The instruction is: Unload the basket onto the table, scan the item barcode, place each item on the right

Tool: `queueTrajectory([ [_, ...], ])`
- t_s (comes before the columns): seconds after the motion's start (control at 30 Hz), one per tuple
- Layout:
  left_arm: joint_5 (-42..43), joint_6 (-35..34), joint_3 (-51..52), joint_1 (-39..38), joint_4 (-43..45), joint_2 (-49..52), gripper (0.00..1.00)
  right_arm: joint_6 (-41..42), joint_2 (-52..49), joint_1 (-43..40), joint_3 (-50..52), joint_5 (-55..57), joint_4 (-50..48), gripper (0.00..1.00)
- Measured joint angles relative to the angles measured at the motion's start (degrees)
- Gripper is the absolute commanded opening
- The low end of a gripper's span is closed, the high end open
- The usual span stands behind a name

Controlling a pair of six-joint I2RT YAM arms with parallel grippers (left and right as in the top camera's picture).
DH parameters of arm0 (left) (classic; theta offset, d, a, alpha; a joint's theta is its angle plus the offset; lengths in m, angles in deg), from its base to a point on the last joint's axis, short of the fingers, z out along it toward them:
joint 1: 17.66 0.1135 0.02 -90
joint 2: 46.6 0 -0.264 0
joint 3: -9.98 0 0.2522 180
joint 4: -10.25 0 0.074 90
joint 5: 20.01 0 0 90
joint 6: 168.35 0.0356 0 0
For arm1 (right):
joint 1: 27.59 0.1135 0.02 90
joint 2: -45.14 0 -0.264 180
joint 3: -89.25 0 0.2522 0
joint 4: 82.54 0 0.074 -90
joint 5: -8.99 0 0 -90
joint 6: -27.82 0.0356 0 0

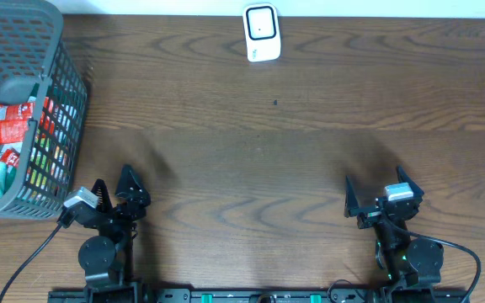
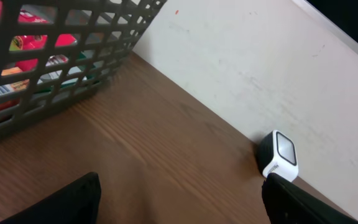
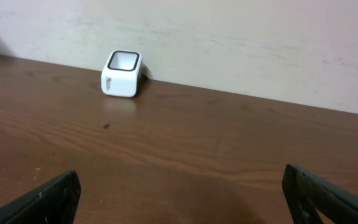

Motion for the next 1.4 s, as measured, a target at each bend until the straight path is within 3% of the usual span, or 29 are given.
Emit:
queueTrajectory([
  [0.27,4.0,2.2,-1.9,0.0,-3.1,0.0,0.84,0.0,0.0,0.0,0.0,0.0,0.0,0.99],
  [0.43,6.6,3.5,-7.7,0.0,-14.5,0.0,0.84,0.0,0.0,0.0,0.0,0.0,0.0,0.99],
  [0.77,7.7,6.0,-26.0,0.0,-28.0,5.5,0.84,0.0,0.0,0.0,0.0,0.0,0.0,0.99],
  [1.07,13.8,6.9,-48.4,0.0,-39.3,23.9,0.84,0.0,0.0,0.0,0.0,0.0,0.0,0.99],
  [1.4,12.0,15.0,-85.7,0.0,-60.7,54.2,0.84,0.0,0.0,0.0,0.0,0.2,0.0,0.99],
])
